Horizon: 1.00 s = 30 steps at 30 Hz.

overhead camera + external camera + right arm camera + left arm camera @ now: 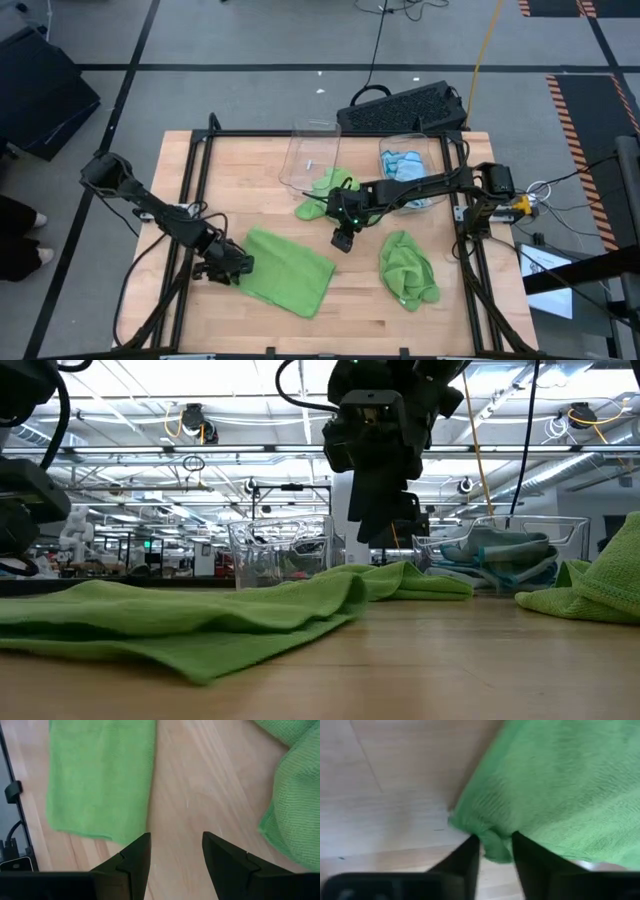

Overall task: Fold microfiber towels
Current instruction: Fold the bottom left green microfiber towel

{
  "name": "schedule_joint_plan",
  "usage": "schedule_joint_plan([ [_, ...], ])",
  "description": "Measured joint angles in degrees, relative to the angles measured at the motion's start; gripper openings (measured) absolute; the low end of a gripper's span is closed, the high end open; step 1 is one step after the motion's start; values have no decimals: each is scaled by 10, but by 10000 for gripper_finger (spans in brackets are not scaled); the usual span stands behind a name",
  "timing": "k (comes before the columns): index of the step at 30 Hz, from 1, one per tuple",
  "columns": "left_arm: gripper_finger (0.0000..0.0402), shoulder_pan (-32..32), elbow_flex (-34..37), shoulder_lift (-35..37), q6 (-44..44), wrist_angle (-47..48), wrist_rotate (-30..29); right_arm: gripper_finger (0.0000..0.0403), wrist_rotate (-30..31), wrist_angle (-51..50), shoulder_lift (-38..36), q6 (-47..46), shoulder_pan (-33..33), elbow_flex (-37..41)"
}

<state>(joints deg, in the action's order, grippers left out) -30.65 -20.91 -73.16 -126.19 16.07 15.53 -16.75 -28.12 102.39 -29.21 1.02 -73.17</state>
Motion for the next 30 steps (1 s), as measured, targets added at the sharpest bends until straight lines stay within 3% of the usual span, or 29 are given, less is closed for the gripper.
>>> schedule_joint_plan([
  [5, 14, -1, 0, 2, 73, 16, -10, 169, 0, 0, 0, -3, 0, 0],
  [11, 6, -1, -8, 10, 221, 38, -22, 169, -1, 54, 0, -54, -1, 0],
  [15, 4, -4, -39, 14, 286, 120, -79, 169, -52, 189, 0, -93, -3, -7],
  [17, 3, -11, -56, 15, 288, 167, -120, 169, -46, 222, 0, -96, -7, -38],
  [19, 2, -19, -72, 14, 276, 205, -162, 169, -13, 223, 9, -92, -9, -84],
  [24, 1, -30, -102, 13, 248, 257, -234, 175, -2, 200, 80, -63, 15, -204],
  [30, 1, -32, -140, 14, 419, 268, -325, 225, -15, 133, 189, 23, 57, -316],
])
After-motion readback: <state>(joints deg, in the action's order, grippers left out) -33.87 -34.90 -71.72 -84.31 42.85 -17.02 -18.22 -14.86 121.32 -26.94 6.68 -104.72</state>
